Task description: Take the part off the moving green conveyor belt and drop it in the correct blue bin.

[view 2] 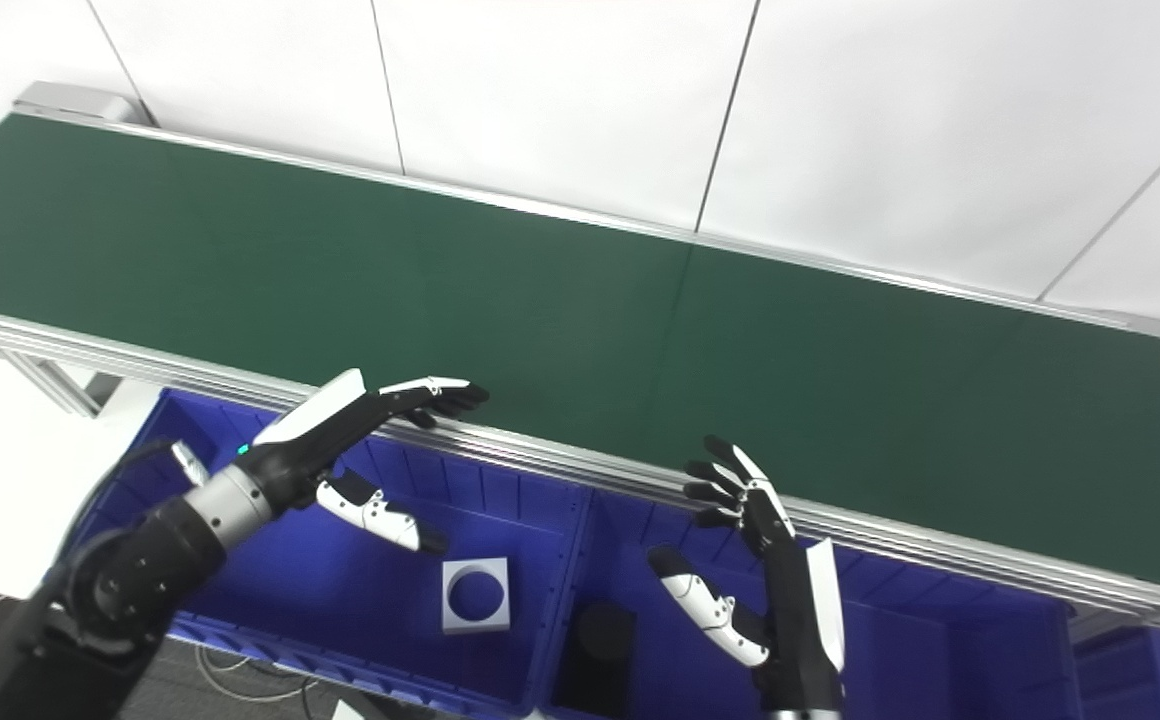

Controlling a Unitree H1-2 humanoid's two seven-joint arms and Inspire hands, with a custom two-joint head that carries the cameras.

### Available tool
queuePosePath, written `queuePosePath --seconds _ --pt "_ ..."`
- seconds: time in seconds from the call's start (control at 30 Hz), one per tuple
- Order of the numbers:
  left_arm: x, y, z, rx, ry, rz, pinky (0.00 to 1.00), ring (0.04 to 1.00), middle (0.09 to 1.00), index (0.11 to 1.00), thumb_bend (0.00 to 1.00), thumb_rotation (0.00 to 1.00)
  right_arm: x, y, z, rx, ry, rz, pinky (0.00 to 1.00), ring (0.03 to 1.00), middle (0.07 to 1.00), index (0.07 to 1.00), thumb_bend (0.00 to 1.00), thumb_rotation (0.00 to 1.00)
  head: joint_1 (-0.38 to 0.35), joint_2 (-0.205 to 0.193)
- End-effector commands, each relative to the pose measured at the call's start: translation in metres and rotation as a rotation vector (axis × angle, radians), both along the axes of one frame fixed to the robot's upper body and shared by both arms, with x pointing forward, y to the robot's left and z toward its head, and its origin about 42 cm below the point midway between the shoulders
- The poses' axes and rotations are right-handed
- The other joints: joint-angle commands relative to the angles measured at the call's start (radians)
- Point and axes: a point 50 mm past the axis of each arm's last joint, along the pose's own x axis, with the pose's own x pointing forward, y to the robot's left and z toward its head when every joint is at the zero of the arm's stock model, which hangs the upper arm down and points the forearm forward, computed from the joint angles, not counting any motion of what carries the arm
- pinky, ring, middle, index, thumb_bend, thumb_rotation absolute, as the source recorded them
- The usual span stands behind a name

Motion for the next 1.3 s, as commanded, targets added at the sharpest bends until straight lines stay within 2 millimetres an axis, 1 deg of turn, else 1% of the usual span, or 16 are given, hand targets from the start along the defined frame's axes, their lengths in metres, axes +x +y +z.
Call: queuePosePath --seconds 0.0,0.03,0.07,0.1,0.13,0.27,0.47,0.6,0.73,0.87,1.0,1.03,1.07,1.13,1.23,1.27 --pt "-0.001 -0.004 0.006 -0.135 -0.075 0.021 0.7 0.78 0.82 0.86 0.82 0.84 0.002 0.002 0.006 0.025 -0.043 0.007 0.61 0.715 0.772 0.855 0.62 0.57 -0.005 -0.008" --pt "-0.003 -0.008 0.004 -0.187 -0.074 0.029 0.69 0.776 0.818 0.866 0.78 0.85 0.001 0.002 0.004 0.027 -0.039 0.007 0.61 0.716 0.772 0.855 0.62 0.57 -0.007 -0.013" --pt "-0.005 -0.012 0.001 -0.231 -0.077 0.039 0.69 0.777 0.818 0.867 0.78 0.86 0.0 0.002 0.003 0.028 -0.036 0.007 0.61 0.717 0.771 0.855 0.62 0.57 -0.012 -0.021" --pt "-0.007 -0.014 0.0 -0.256 -0.078 0.044 0.69 0.775 0.816 0.871 0.76 0.87 0.0 0.002 0.002 0.028 -0.035 0.007 0.62 0.718 0.771 0.855 0.62 0.56 -0.012 -0.021" --pt "-0.008 -0.019 -0.001 -0.292 -0.08 0.05 0.69 0.775 0.816 0.873 0.76 0.87 -0.001 0.002 0.001 0.027 -0.033 0.006 0.62 0.719 0.771 0.855 0.62 0.56 -0.021 -0.035" --pt "-0.01 -0.033 -0.005 -0.375 -0.089 0.058 0.7 0.757 0.807 0.878 0.74 0.87 -0.003 0.0 -0.003 0.021 -0.03 0.004 0.62 0.721 0.772 0.855 0.62 0.58 -0.035 -0.056" --pt "-0.008 -0.047 -0.011 -0.421 -0.091 0.04 0.71 0.748 0.8 0.866 0.72 0.89 -0.006 -0.001 -0.009 0.018 -0.031 -0.002 0.63 0.729 0.768 0.857 0.62 0.59 -0.064 -0.086" --pt "-0.008 -0.053 -0.018 -0.431 -0.073 0.041 0.71 0.749 0.8 0.858 0.73 0.89 -0.007 0.0 -0.013 0.024 -0.036 -0.011 0.64 0.731 0.769 0.857 0.62 0.6 -0.081 -0.098" --pt "-0.009 -0.057 -0.029 -0.441 -0.048 0.051 0.71 0.749 0.798 0.852 0.74 0.87 -0.008 0.003 -0.015 0.041 -0.043 -0.021 0.63 0.729 0.768 0.857 0.59 0.59 -0.097 -0.109" --pt "-0.012 -0.061 -0.042 -0.447 -0.03 0.067 0.7 0.748 0.797 0.847 0.74 0.86 -0.008 0.005 -0.016 0.051 -0.05 -0.037 0.63 0.727 0.767 0.857 0.57 0.63 -0.116 -0.115" --pt "-0.013 -0.059 -0.056 -0.442 -0.015 0.084 0.71 0.754 0.801 0.844 0.74 0.85 -0.008 0.009 -0.018 0.062 -0.049 -0.054 0.63 0.73 0.766 0.862 0.58 0.68 -0.145 -0.122" --pt "-0.014 -0.058 -0.059 -0.444 -0.009 0.089 0.71 0.754 0.801 0.844 0.74 0.85 -0.008 0.01 -0.019 0.064 -0.049 -0.058 0.63 0.73 0.767 0.862 0.58 0.69 -0.166 -0.127" --pt "-0.014 -0.057 -0.061 -0.445 -0.005 0.091 0.71 0.756 0.801 0.844 0.73 0.84 -0.008 0.011 -0.019 0.065 -0.049 -0.061 0.63 0.732 0.768 0.864 0.58 0.69 -0.166 -0.127" --pt "-0.015 -0.054 -0.067 -0.442 -0.004 0.094 0.72 0.759 0.803 0.845 0.72 0.84 -0.009 0.015 -0.02 0.073 -0.049 -0.068 0.64 0.735 0.769 0.868 0.59 0.7 -0.199 -0.13" --pt "-0.015 -0.049 -0.072 -0.435 -0.005 0.097 0.72 0.77 0.81 0.846 0.72 0.84 -0.009 0.019 -0.021 0.084 -0.049 -0.077 0.63 0.735 0.77 0.875 0.59 0.69 -0.23 -0.136" --pt "-0.015 -0.047 -0.074 -0.43 -0.004 0.099 0.72 0.77 0.81 0.846 0.72 0.84 -0.009 0.021 -0.021 0.086 -0.05 -0.083 0.63 0.735 0.77 0.875 0.59 0.69 -0.253 -0.139"
